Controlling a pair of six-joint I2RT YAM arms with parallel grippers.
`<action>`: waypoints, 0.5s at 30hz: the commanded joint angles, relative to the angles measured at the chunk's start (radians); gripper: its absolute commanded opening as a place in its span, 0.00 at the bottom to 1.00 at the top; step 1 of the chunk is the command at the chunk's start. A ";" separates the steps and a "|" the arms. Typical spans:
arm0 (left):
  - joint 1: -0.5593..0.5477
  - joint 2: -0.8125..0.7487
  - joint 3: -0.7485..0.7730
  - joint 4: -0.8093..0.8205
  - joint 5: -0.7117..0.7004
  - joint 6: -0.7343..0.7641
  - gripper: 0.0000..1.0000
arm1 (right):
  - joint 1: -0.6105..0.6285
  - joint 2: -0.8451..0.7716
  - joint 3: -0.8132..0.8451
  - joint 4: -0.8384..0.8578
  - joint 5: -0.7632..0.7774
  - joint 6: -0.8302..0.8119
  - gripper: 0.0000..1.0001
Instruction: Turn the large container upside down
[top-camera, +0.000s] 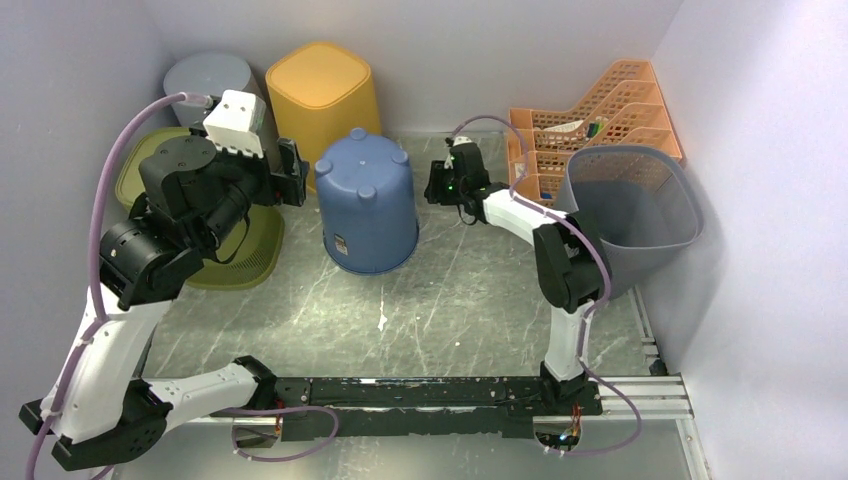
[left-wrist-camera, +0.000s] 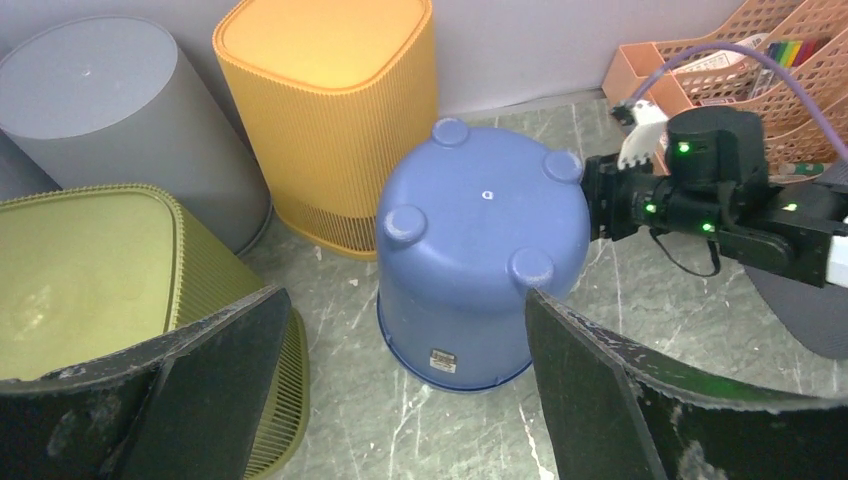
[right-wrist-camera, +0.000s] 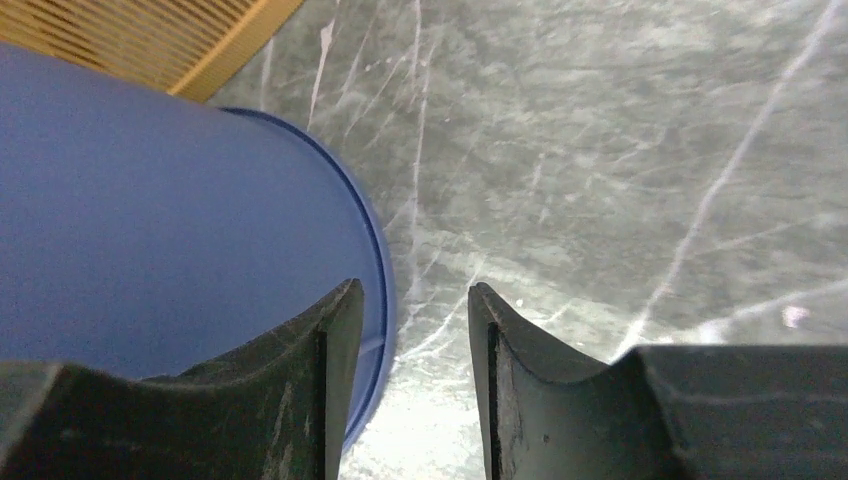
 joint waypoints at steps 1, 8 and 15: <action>-0.007 -0.010 -0.010 0.027 0.010 -0.004 0.99 | 0.061 0.071 0.057 -0.029 0.027 -0.029 0.43; -0.007 -0.014 -0.031 0.031 0.012 -0.001 0.99 | 0.201 0.156 0.122 0.006 -0.025 -0.025 0.43; -0.006 -0.025 -0.059 0.039 0.019 -0.008 0.99 | 0.298 0.199 0.182 0.025 -0.002 0.005 0.43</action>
